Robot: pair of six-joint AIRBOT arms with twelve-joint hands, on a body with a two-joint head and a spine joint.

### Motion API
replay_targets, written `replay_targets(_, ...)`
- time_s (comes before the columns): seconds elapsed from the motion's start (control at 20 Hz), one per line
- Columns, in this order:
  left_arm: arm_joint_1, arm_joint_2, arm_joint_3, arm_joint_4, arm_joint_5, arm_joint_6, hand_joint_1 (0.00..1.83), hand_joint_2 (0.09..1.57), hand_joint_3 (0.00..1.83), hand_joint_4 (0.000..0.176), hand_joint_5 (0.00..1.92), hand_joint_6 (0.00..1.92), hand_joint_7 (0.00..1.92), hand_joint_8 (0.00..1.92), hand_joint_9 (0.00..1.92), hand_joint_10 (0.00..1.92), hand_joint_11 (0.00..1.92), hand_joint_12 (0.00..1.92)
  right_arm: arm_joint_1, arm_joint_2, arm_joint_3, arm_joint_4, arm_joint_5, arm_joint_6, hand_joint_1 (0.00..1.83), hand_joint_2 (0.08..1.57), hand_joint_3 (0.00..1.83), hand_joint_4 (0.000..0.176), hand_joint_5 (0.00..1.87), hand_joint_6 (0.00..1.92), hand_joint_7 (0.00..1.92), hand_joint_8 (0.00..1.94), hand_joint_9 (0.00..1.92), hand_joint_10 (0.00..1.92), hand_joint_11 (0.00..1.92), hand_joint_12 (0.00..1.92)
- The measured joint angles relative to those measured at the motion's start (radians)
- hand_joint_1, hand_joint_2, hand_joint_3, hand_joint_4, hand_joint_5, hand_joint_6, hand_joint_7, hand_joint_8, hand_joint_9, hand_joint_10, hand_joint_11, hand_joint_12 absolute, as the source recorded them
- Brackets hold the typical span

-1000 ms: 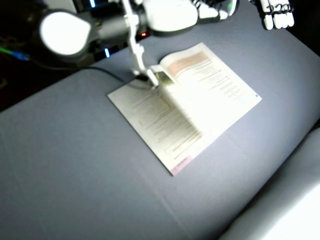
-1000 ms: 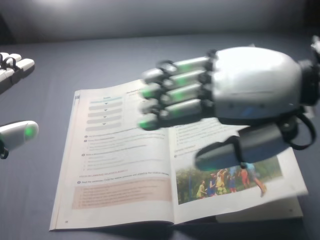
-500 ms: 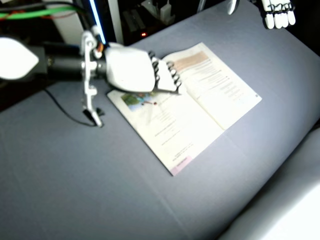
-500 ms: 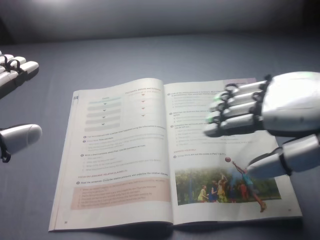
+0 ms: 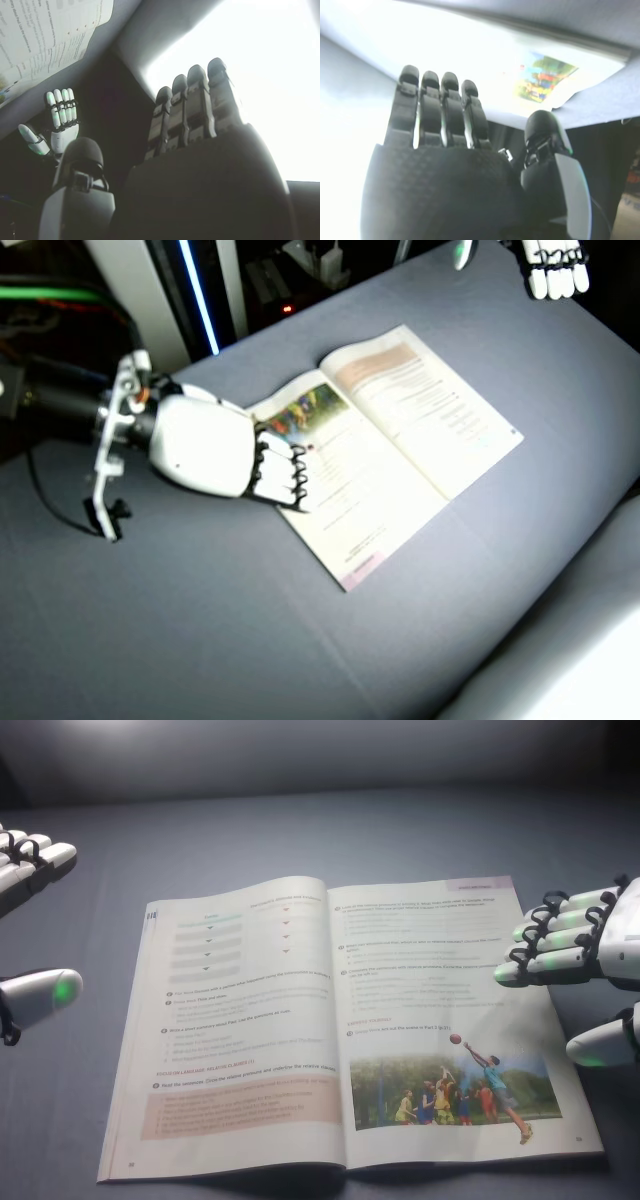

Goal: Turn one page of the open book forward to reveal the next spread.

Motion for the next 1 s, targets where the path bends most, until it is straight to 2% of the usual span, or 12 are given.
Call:
replay_targets(0.45,0.003,-0.001,0.0,0.004,0.0,-0.002,0.0,1.28,0.0,0.0,0.11,0.0,0.1,0.0,0.06,0.0,0.02,0.01,-0.04,-0.055,0.035,0.005,-0.036,0.0,0.0,1.3,0.0,0.0,0.22,0.01,0.2,0.0,0.16,0.01,0.13,0.02)
replay_targets(0.75,0.003,-0.006,0.0,0.006,0.0,-0.003,0.0,1.3,0.01,0.0,0.12,0.01,0.12,0.01,0.09,0.01,0.06,0.03,-0.052,-0.076,0.044,-0.003,-0.022,0.002,0.0,1.3,0.01,0.0,0.25,0.01,0.21,0.0,0.17,0.0,0.14,0.02)
replay_targets(1.0,0.003,-0.008,0.0,0.004,0.005,-0.003,0.0,1.28,0.0,0.0,0.08,0.0,0.06,0.0,0.05,0.0,0.01,0.01,-0.052,-0.096,0.058,-0.005,-0.005,0.001,0.0,1.25,0.0,0.0,0.22,0.0,0.19,0.0,0.15,0.0,0.15,0.02)
